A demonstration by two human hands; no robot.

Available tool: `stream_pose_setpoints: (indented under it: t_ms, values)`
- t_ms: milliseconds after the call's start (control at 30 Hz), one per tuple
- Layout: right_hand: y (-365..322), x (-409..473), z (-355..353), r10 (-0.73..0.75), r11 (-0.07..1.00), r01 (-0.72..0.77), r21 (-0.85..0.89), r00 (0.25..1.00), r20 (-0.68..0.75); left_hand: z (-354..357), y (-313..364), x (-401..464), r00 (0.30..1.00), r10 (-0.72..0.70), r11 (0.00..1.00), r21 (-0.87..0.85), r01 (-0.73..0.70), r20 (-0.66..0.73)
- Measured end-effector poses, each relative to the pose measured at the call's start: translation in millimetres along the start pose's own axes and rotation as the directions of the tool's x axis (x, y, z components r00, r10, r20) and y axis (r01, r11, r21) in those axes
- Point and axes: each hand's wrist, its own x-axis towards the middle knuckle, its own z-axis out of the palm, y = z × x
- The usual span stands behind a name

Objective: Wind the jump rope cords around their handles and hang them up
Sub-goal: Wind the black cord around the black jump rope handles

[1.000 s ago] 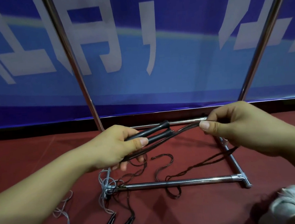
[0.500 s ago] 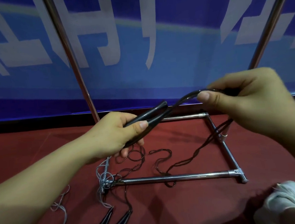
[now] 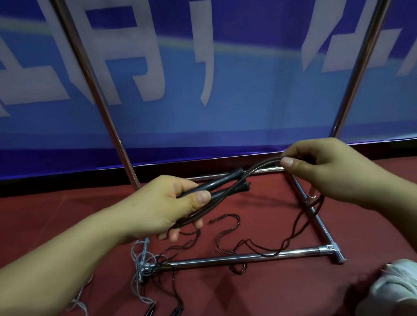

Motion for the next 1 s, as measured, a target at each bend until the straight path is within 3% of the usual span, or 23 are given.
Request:
stream_pose_setpoints:
  t_ms: [233,333,433,533,633,833,1000]
  values:
    - [6.4,2.3,6.6,0.113,0.919,-0.095,0.383,0.993,-0.027,-2.6,0.1,-2.3,0.981,0.001,1.0,-0.014,0.002,0.193]
    - [7.0,3.6,14.3,0.138,0.876,-0.11,0.469,0.99,-0.025,-1.4,0.1,-2.9,0.961,-0.005,1.0,0.002,0.005,0.276]
    - [12.5,5.5,22.7,0.17,0.868,-0.132,0.479,0.985,-0.037,-0.2,1.0,-0.3,0.963,0.041,0.999,-0.023,-0.036,0.265]
    - [19.3,4.2,35.0,0.113,0.953,-0.103,0.286,0.993,-0.02,2.6,4.9,1.6,0.978,0.105,0.994,-0.056,-0.096,0.183]
    - [13.5,-0.8,49.2,0.097,0.978,-0.113,0.177,0.99,0.099,5.6,-0.2,7.8,0.991,0.136,0.987,-0.085,-0.137,-0.014]
    - [-14.0,-9.4,60.5,0.107,0.895,-0.235,0.379,0.938,0.33,2.0,-15.9,17.7,0.929,0.06,0.992,-0.085,-0.097,-0.366]
    - [-21.8,-13.4,63.9,0.157,0.85,-0.339,0.404,0.894,0.42,-2.2,-27.1,19.9,0.903,0.064,0.998,0.04,-0.052,-0.425]
